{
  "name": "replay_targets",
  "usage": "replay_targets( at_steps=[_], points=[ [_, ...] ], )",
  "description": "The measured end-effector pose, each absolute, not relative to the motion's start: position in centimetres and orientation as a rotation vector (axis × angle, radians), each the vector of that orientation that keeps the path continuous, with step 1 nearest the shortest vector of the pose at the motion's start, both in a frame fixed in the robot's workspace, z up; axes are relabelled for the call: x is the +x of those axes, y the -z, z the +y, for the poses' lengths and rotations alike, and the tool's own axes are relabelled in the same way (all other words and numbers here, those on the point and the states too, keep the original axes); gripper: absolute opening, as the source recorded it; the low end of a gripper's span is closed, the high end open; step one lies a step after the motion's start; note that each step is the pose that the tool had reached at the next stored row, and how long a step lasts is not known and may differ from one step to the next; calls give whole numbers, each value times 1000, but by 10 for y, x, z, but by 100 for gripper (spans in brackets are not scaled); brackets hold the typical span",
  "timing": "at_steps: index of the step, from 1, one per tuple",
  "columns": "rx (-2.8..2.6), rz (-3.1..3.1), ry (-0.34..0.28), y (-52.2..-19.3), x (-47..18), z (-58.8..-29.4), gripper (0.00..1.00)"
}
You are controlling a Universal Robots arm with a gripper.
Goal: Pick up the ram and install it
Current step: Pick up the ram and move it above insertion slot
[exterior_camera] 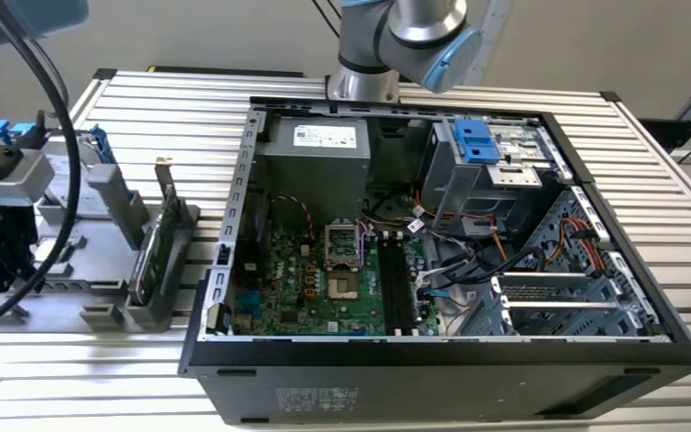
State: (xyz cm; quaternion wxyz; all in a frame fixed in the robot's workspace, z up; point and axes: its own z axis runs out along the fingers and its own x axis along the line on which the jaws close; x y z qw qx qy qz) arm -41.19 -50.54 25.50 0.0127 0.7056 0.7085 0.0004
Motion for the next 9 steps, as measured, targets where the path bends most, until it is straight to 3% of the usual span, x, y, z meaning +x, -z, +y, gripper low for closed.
replay_targets(
  at_steps=[9],
  points=[
    [2199, 2208, -1, -259, -412, -505, 0]
  ],
)
